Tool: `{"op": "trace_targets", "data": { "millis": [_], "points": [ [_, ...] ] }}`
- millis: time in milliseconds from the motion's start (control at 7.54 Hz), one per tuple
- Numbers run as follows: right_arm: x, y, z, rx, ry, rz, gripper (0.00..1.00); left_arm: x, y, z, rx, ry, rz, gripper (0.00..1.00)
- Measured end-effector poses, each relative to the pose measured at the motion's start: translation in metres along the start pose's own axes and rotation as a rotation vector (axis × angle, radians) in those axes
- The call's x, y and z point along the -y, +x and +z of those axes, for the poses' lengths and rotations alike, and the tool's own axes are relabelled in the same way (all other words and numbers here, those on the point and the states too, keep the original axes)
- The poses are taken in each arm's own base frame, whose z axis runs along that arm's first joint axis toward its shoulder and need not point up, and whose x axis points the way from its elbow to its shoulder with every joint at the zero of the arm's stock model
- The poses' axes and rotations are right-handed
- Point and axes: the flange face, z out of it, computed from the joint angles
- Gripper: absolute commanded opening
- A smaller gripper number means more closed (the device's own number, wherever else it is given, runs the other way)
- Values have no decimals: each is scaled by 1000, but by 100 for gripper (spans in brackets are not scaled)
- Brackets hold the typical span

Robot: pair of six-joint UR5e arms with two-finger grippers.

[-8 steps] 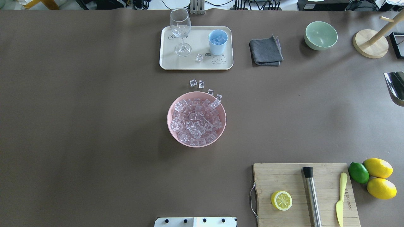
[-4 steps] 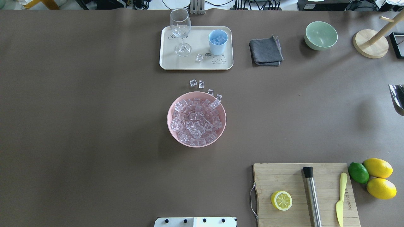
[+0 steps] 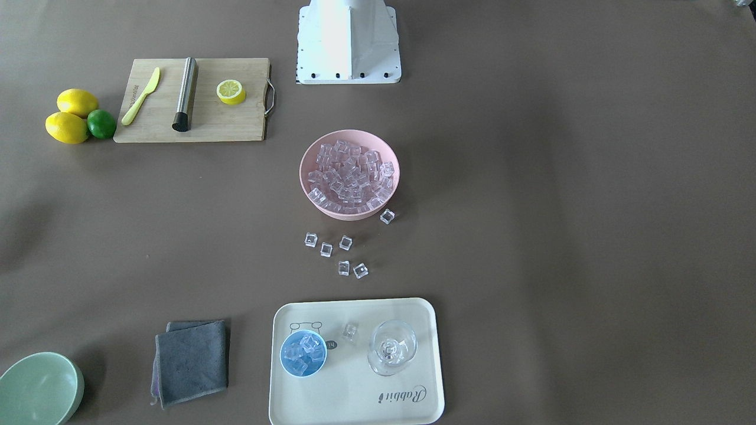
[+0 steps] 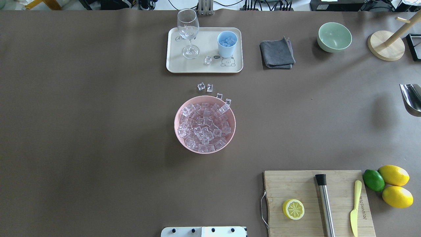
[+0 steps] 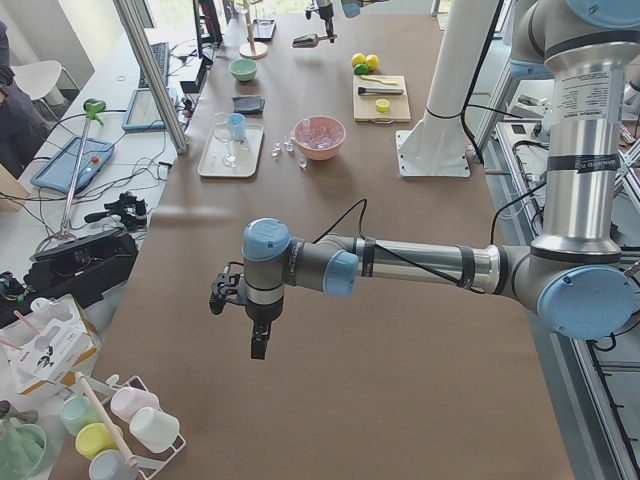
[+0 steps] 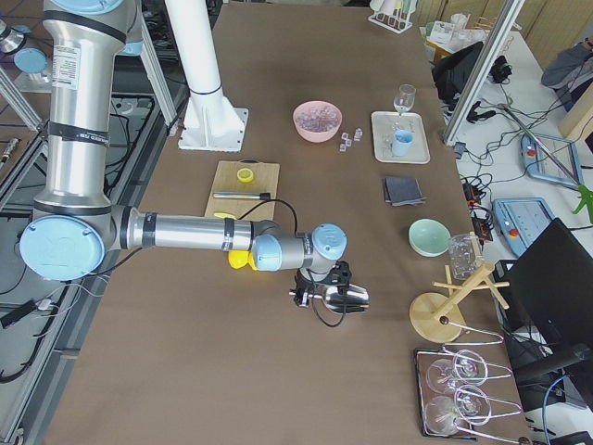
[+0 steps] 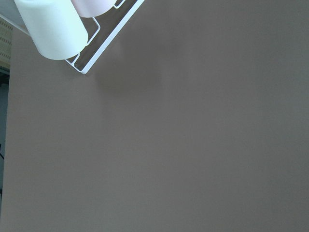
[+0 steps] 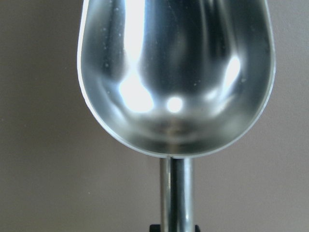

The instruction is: Put ice in cup with scoop

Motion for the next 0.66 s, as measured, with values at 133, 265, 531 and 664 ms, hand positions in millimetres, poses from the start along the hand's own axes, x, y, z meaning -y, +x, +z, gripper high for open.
{"op": "trace_targets", "data": {
  "millis": [133, 265, 531, 664],
  "points": [
    [0, -1, 1, 2, -2, -2, 0, 0, 1, 1, 0, -2, 2, 99],
    [1, -2, 1, 5, -3, -4, 0, 0, 4, 3, -1, -6, 8, 99],
    [1, -4, 3, 5, -8, -8, 0, 1, 10, 5, -3, -10, 19, 99],
    [2, -5, 4, 4, -10, -10, 0, 1, 11, 6, -3, -11, 21, 99]
  ]
}}
